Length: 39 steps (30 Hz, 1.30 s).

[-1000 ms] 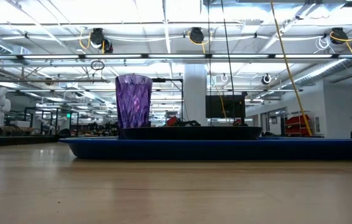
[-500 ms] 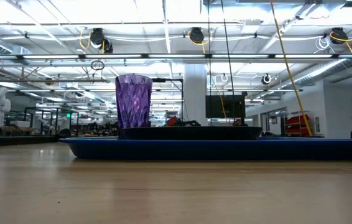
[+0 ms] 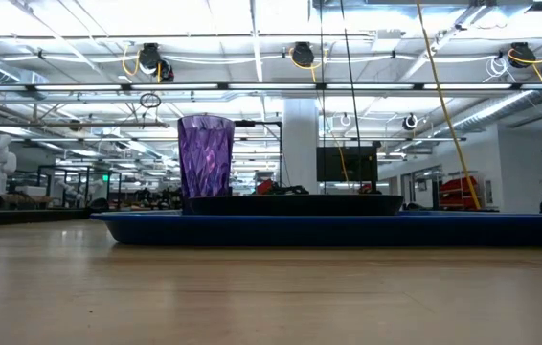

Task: Pick and place plate/cup/fork/spoon on tray
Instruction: Put the yellow spoon on the blue serving tray to the right of the orange fork

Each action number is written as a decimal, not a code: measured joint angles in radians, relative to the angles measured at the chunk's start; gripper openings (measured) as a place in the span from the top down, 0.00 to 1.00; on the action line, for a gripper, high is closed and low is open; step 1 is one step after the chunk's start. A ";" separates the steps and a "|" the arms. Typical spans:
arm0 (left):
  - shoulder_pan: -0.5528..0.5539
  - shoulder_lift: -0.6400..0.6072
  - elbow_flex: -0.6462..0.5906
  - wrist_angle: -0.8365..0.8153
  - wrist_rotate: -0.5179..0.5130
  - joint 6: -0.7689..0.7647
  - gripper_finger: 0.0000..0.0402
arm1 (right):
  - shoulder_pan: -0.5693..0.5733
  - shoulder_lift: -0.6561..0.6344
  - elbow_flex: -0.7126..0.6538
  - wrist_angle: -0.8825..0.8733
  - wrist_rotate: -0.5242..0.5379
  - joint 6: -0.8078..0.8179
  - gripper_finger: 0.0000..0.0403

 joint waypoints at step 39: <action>0.000 0.000 0.000 0.002 -0.001 0.006 0.55 | -0.446 -0.075 0.217 -0.145 0.260 -0.602 0.92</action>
